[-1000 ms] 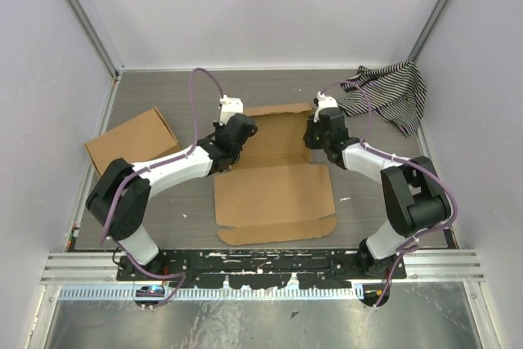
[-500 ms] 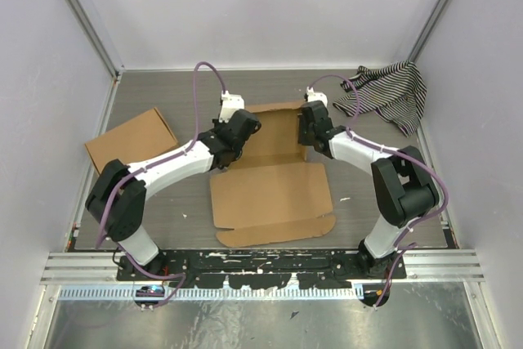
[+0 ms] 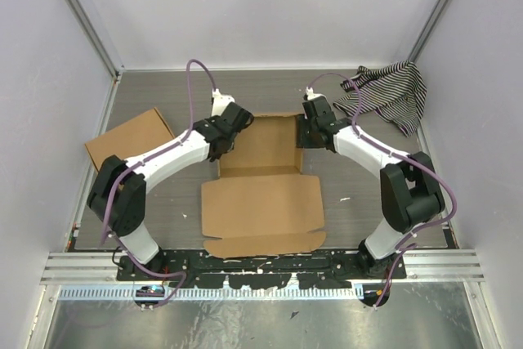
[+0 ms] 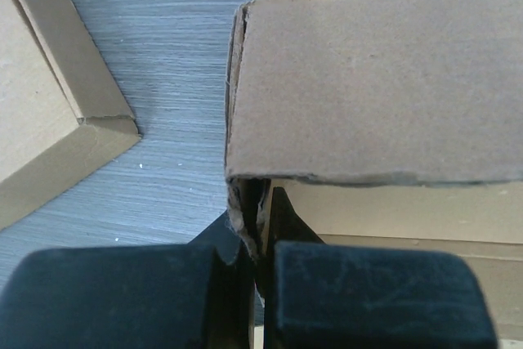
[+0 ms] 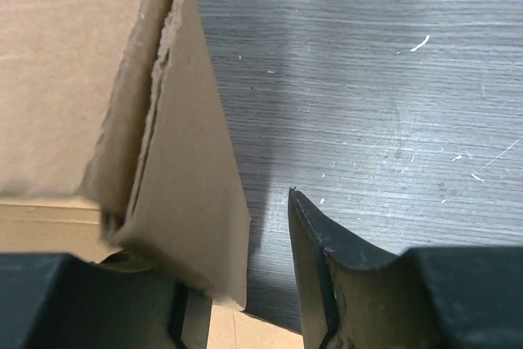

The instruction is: Fold the paper box

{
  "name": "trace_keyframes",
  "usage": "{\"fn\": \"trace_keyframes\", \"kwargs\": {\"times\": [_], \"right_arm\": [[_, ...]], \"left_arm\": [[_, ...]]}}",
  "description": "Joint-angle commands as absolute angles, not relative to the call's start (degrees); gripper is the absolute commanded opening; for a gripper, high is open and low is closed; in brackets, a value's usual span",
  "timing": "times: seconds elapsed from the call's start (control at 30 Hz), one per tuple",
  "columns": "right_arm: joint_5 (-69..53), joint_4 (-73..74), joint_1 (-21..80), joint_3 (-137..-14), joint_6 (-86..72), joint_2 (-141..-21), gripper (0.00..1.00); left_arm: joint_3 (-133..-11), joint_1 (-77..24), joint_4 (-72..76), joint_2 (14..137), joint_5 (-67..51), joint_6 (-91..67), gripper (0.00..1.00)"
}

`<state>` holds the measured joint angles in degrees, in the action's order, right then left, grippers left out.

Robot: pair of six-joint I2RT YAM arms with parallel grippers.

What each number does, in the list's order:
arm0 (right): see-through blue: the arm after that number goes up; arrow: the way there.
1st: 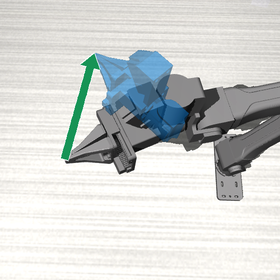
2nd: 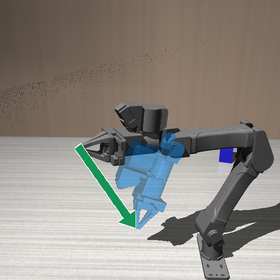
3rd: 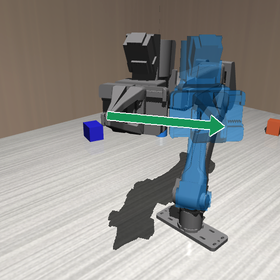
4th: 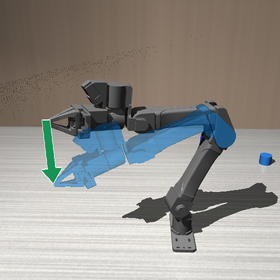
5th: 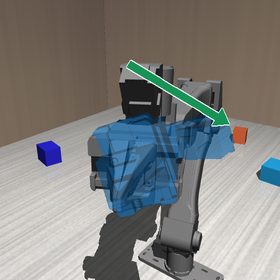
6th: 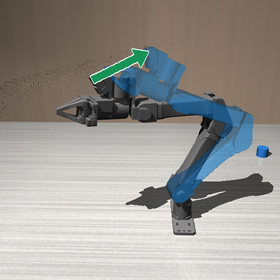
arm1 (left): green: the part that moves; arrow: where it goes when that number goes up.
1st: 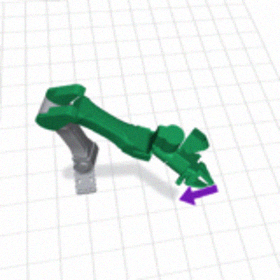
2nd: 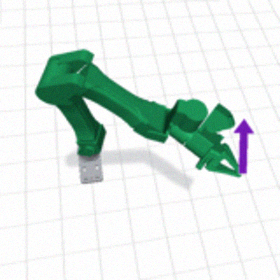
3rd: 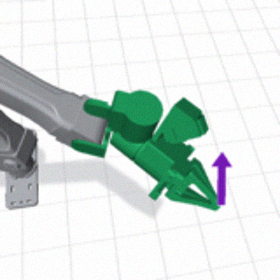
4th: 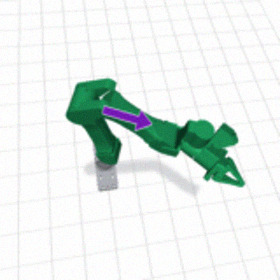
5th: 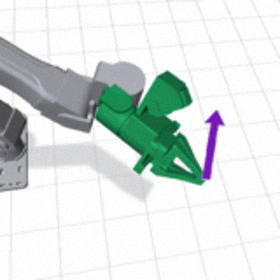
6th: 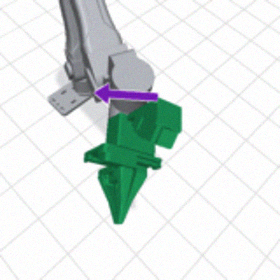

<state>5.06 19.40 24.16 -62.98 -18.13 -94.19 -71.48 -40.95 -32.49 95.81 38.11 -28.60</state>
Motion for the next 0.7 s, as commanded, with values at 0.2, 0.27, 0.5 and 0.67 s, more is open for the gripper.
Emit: {"fn": "trace_keyframes", "kwargs": {"times": [0.2, 0.27, 0.5, 0.67], "right_arm": [[5.32, 19.71, 23.04, -67.59, -16.83, -92.17, 0.44], [4.75, 19.08, 23.03, -67.1, -16.96, -91.73, 0.44], [4.13, 19.51, 22.96, -69.86, -15.65, -91.81, 0.44], [2.4, 17.71, 22.96, -76.15, -7.41, -93.94, 0.45]], "left_arm": [[-78.9, -36.46, -41.51, 100.45, 28.84, -26.66, 0.52], [-78.95, -36.46, -41.41, 99.82, 28.69, -26.38, 0.64], [-80.37, -35.65, -43.01, 97.21, 27.9, -25.77, 0.69], [-79.07, -34.69, -43.79, 92.23, 28.57, -25.81, 0.69]]}}
